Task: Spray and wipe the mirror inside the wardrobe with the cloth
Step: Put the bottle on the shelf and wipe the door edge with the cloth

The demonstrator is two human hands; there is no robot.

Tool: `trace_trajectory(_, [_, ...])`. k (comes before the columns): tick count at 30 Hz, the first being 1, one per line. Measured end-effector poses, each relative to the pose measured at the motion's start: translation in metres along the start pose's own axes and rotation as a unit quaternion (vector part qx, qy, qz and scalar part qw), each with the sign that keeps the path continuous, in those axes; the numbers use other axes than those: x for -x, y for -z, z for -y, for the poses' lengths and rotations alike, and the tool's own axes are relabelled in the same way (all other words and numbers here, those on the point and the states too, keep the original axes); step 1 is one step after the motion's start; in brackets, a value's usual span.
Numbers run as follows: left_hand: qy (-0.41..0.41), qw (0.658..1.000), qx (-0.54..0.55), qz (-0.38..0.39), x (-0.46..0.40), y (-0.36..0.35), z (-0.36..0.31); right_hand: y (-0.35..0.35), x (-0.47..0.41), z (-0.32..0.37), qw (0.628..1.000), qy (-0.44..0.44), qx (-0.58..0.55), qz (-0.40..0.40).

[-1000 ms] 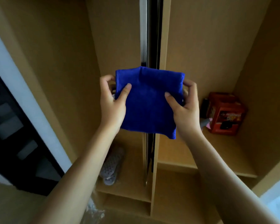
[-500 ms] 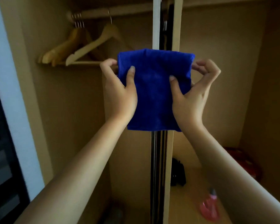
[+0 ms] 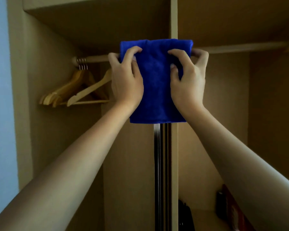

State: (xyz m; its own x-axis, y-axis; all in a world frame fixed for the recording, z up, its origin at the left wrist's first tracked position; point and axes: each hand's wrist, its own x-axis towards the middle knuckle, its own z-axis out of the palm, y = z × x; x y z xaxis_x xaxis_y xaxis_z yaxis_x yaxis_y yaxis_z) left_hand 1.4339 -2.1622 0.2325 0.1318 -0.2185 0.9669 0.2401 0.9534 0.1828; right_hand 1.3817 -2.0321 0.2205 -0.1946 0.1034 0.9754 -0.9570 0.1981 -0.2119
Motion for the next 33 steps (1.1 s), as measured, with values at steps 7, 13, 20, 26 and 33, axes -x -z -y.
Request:
trace_trajectory(7, [-0.030,0.996,0.038,0.073,0.012,0.002,0.000,-0.016,0.016,0.020,0.971,0.000,0.238,0.038])
trace_trajectory(13, [0.085,0.960,0.226,0.138,0.025,0.011,0.011,-0.053,0.034,0.031,0.974,-0.037,0.219,0.041])
trace_trajectory(20, [0.042,0.978,0.159,0.125,0.033,0.015,0.014,-0.064,0.043,0.014,0.967,0.061,0.247,0.005])
trace_trajectory(26, [-0.182,0.962,-0.008,0.203,0.046,0.018,0.022,-0.062,0.070,0.005,0.959,0.064,0.275,0.027])
trace_trajectory(33, [-0.226,0.933,-0.075,0.271,0.085,0.028,0.041,-0.057,0.115,-0.002,0.969,0.056,0.241,0.026])
